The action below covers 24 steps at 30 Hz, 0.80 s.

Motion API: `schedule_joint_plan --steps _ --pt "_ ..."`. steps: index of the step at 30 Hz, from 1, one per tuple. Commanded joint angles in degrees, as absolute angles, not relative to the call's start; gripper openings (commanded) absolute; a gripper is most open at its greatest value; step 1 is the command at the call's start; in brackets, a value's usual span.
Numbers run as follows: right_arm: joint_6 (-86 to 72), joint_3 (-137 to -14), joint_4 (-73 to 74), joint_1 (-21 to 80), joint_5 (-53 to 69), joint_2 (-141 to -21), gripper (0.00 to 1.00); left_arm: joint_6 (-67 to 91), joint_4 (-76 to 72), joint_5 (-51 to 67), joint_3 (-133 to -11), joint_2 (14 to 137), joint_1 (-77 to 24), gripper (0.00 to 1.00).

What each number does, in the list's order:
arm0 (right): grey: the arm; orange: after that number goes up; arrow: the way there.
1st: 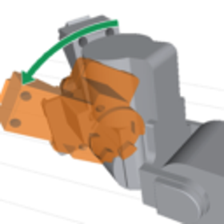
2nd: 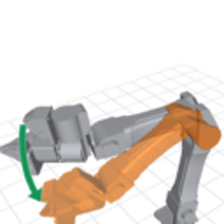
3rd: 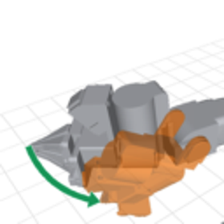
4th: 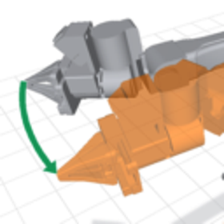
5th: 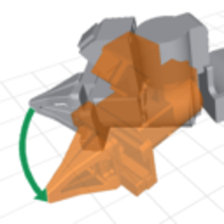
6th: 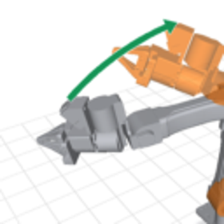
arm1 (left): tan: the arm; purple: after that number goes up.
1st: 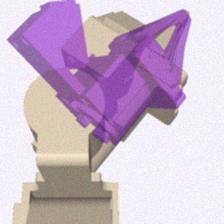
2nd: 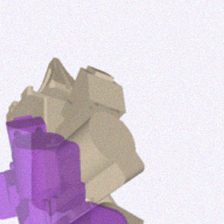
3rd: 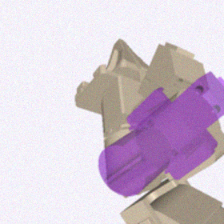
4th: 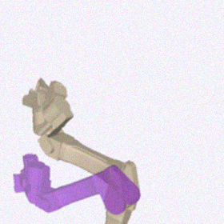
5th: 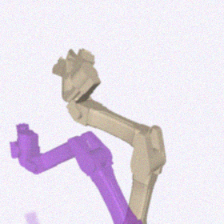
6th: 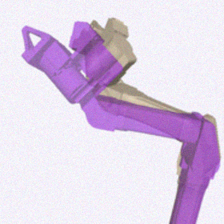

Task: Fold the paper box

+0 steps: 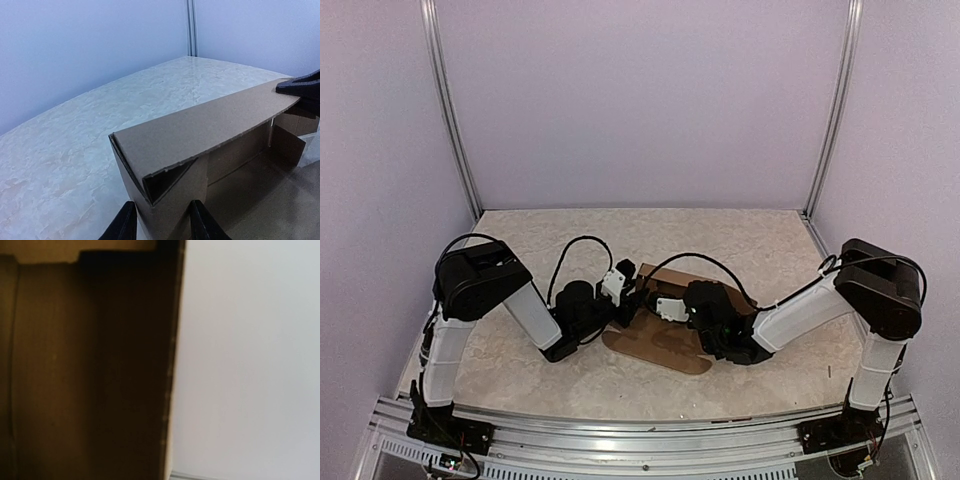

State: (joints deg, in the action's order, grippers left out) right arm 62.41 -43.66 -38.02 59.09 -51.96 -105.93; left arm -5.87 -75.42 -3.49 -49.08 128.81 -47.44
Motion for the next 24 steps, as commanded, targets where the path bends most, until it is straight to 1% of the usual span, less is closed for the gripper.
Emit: schedule_joint_plan --steps 1,7,9,12,16,17,20,24 --pt "59.8 -43.9 -27.5 60.1 -47.3 -106.4 0.00 -6.4 -80.0 -4.9 -51.6 130.6 -46.8 0.34" --pt "56.3 -45.9 -20.6 60.0 -46.2 -103.9 0.00 -6.4 -80.5 -6.4 -51.0 130.3 -46.8 0.26" --pt "54.2 -47.0 -16.9 60.0 -45.3 -102.6 0.03 -6.3 -80.6 -6.3 -51.0 130.4 -46.8 0.23" --pt "51.1 -48.9 -11.1 60.0 -43.7 -100.7 0.12 -6.0 -80.4 -6.2 -51.1 130.4 -46.8 0.22" --pt "47.5 -52.7 -1.0 59.9 -40.5 -98.2 0.30 -5.9 -80.1 -6.4 -51.3 130.5 -46.8 0.22" --pt "46.4 -54.3 3.5 59.5 -38.2 -97.7 0.33 -5.9 -79.9 -6.4 -51.2 130.4 -46.8 0.22" --pt "42.4 -60.8 16.6 57.7 -28.2 -96.5 0.42 -5.9 -79.6 -6.4 -51.5 130.4 -46.8 0.21" --pt "36.8 -73.5 31.2 53.6 -10.2 -95.7 0.52 -6.2 -78.7 -6.4 -51.6 130.2 -46.8 0.21"
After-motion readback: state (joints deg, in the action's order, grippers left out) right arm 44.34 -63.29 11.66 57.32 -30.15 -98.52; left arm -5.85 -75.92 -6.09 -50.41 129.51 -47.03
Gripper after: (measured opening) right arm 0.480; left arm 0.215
